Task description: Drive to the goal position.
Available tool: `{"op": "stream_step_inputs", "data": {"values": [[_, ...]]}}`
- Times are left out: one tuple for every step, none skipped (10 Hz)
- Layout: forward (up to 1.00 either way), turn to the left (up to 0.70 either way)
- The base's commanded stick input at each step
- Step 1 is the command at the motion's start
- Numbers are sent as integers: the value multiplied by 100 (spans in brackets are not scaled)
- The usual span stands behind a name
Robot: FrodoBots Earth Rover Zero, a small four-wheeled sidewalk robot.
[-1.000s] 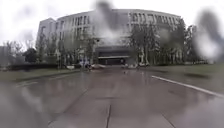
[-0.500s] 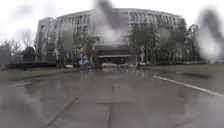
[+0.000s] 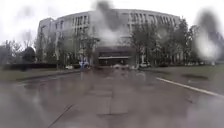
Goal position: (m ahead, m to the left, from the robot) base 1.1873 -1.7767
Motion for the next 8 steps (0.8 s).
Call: {"op": "stream_step_inputs", "data": {"values": [[70, 0], [70, 0], [70, 0], [70, 0], [70, 0], [70, 0], [70, 0], [70, 0]]}}
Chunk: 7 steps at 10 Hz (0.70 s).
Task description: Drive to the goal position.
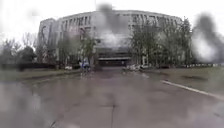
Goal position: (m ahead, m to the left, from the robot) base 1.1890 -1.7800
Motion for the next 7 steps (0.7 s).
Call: {"op": "stream_step_inputs", "data": {"values": [[70, 0], [70, 0], [70, 0], [70, 0], [70, 0], [70, 0], [70, 0]]}}
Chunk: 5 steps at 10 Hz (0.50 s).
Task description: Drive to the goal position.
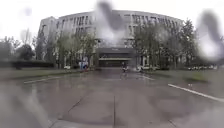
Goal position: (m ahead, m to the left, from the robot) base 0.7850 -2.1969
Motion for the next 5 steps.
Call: {"op": "stream_step_inputs", "data": {"values": [[70, 0], [70, 0], [70, 0], [70, 0], [70, 0]]}}
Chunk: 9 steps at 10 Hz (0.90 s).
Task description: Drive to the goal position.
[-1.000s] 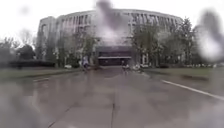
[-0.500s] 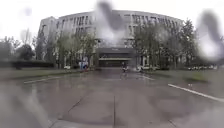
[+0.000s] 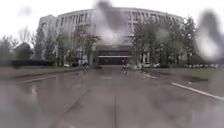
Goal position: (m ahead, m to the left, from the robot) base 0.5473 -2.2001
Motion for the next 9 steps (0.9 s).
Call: {"op": "stream_step_inputs", "data": {"values": [[70, 0], [70, 0], [70, 0], [70, 0], [70, 0], [70, 0], [70, 0], [70, 0], [70, 0]]}}
